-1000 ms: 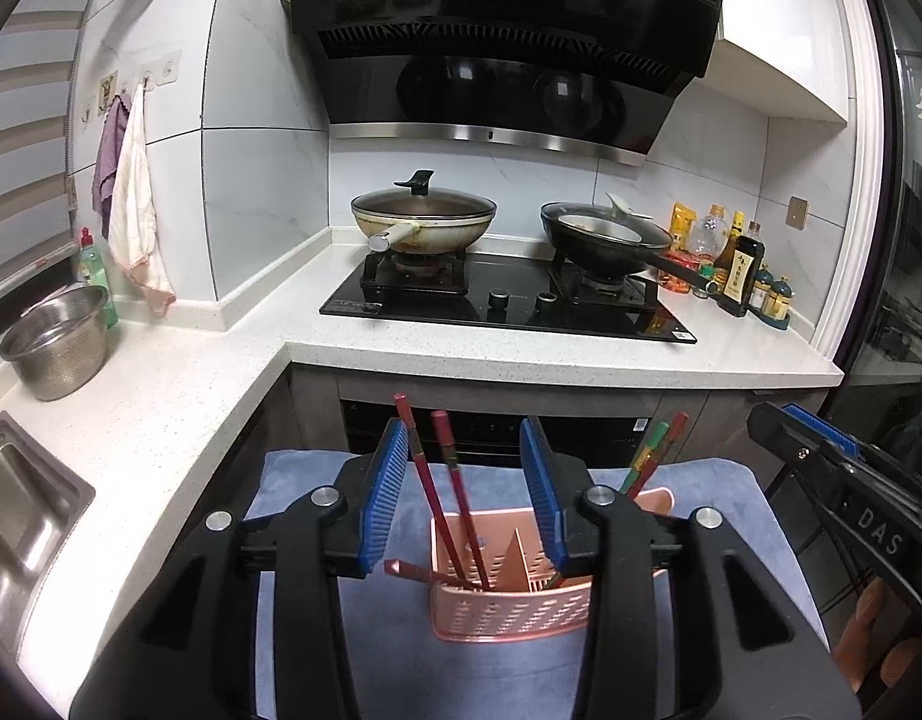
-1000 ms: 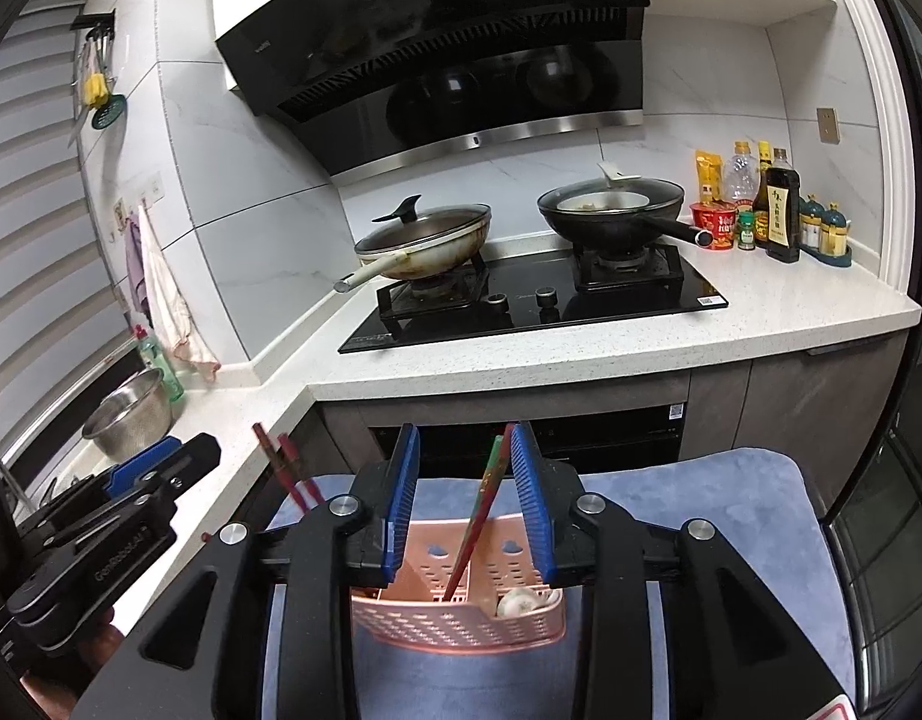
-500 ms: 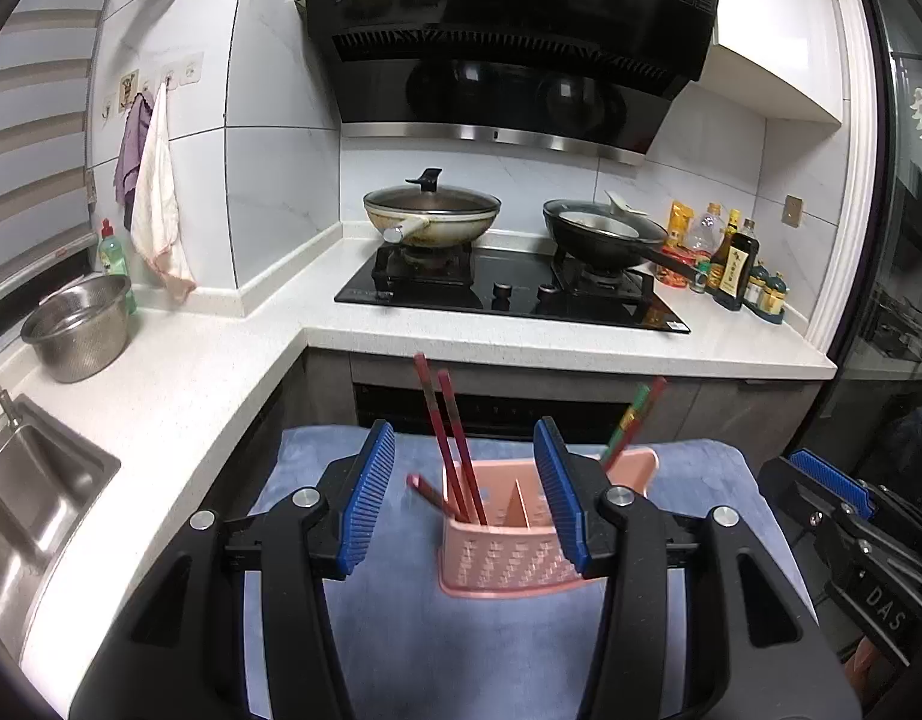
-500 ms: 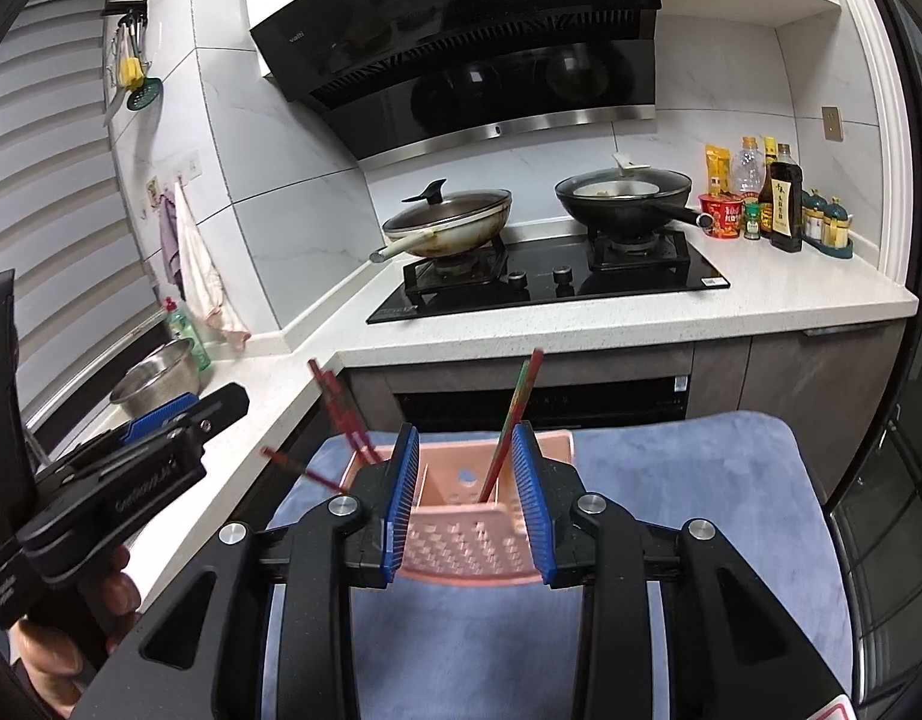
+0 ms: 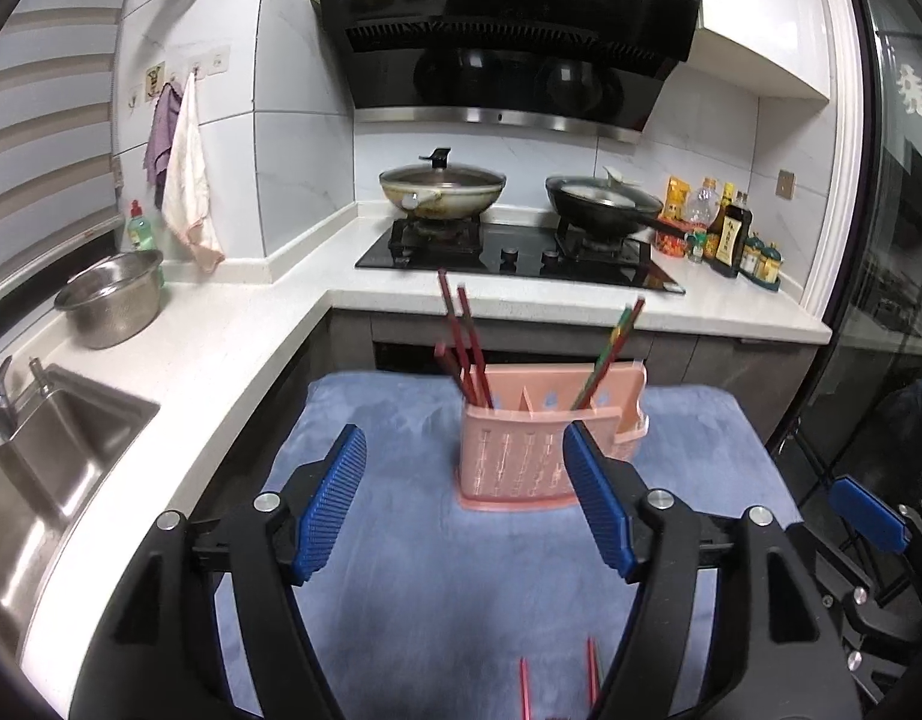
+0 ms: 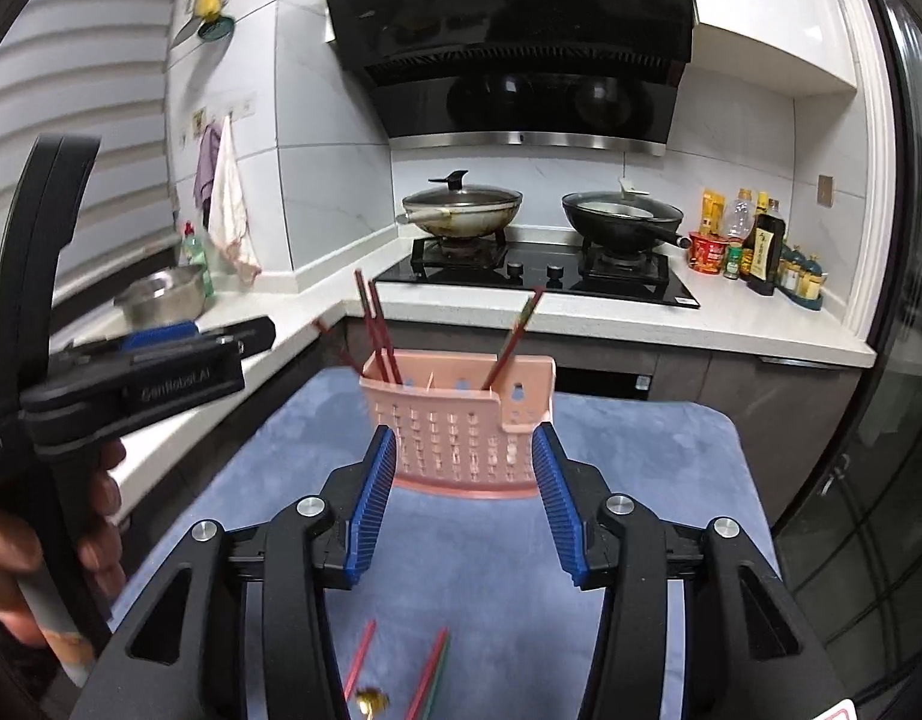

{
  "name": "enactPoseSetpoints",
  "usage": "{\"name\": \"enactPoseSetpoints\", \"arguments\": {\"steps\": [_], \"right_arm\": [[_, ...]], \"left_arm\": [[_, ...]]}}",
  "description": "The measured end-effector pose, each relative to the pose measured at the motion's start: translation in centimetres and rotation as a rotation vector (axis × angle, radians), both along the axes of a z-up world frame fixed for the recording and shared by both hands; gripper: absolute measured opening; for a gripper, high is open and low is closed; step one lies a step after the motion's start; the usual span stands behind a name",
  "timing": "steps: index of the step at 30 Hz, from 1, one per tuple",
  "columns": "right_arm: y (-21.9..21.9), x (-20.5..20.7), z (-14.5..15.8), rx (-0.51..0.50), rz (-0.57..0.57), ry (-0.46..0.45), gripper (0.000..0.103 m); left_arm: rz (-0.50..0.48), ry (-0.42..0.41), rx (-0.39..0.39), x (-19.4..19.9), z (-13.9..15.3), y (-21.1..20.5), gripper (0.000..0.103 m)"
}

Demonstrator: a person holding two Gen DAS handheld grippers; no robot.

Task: Organize utensils
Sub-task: 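Move both open tools back down to the remaining utensils on the blanket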

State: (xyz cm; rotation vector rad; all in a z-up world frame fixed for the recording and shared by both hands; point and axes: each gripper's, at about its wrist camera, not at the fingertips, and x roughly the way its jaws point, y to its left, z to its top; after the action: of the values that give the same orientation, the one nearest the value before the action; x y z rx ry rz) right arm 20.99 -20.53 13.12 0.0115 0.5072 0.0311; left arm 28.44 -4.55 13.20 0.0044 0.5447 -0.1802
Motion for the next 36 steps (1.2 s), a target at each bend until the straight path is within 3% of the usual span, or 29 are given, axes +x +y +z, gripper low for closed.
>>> {"name": "enactPoseSetpoints", "arguments": {"steps": [8, 14, 22, 34, 36], "right_arm": [[0.8, -5.6, -5.0, 0.014, -0.003, 0.122, 0.047], [1.4, -9.4, -9.8, 0.005, -0.024, 0.224, 0.047], [1.3, -13.0, -15.7, 0.054, -0.065, 0.37, 0.047], [2.8, -15.0, -19.6, 0.053, -0.05, 0.442, 0.047], [3.1, -15.1, -19.9, 0.053, -0.044, 0.448, 0.044]], "left_arm": [[0.004, 0.115, -0.007, -5.3, -5.1, 2.1, 0.066], [-0.003, 0.197, 0.034, -9.2, -9.9, 3.1, 0.066], [-0.001, 0.369, 0.032, -13.4, -16.8, 3.7, 0.066], [-0.021, 0.425, 0.048, -16.8, -20.0, 3.6, 0.066], [-0.029, 0.43, 0.052, -17.1, -20.3, 3.4, 0.066]]}}
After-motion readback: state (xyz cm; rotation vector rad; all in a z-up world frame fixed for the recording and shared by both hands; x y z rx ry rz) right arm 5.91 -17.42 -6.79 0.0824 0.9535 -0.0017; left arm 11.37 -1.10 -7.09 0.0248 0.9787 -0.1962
